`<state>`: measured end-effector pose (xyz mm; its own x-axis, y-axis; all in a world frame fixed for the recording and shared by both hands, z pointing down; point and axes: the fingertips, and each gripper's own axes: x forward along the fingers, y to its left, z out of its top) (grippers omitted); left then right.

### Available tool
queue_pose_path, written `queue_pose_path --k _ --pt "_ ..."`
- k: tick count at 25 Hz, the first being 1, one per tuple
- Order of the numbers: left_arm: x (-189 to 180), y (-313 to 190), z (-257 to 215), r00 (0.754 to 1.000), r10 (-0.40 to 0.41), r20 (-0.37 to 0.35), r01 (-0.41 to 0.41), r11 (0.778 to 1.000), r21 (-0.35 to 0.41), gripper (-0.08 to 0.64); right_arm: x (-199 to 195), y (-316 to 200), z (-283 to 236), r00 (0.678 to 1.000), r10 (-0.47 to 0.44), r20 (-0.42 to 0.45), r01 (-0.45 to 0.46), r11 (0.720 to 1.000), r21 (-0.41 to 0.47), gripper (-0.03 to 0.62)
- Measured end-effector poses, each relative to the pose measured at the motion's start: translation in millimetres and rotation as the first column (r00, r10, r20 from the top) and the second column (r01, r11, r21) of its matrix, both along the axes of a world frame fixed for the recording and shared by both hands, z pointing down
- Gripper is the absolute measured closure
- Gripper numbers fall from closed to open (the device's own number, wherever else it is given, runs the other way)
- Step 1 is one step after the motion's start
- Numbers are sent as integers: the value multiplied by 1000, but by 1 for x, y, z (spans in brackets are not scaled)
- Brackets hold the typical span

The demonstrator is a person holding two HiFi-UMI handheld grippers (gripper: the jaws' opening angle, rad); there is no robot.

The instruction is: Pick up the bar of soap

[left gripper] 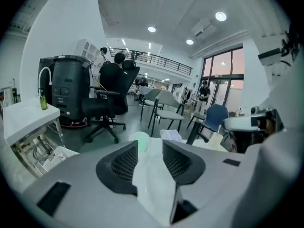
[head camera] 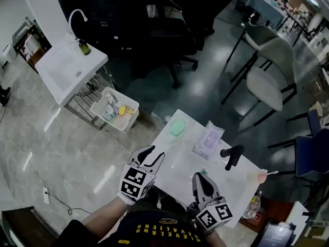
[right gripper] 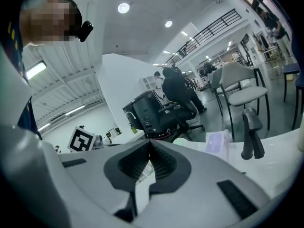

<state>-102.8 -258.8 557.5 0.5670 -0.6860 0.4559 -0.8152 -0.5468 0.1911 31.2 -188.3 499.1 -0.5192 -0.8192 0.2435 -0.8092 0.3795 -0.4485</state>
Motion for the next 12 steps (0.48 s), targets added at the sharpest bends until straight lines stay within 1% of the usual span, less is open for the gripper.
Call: queue_pose_path --k 3,8,12 --pt "13 -22 15 996 7 84 -8 1000 9 388 12 -9 7 1000 6 14 -6 1000 -16 583" --pt "40 -55 41 982 44 185 -45 999 1 362 30 -22 19 998 39 40 -37 998 -43 583" --pt "55 -78 70 964 64 257 -57 998 -32 337 39 -26 28 997 52 51 -48 996 -70 583"
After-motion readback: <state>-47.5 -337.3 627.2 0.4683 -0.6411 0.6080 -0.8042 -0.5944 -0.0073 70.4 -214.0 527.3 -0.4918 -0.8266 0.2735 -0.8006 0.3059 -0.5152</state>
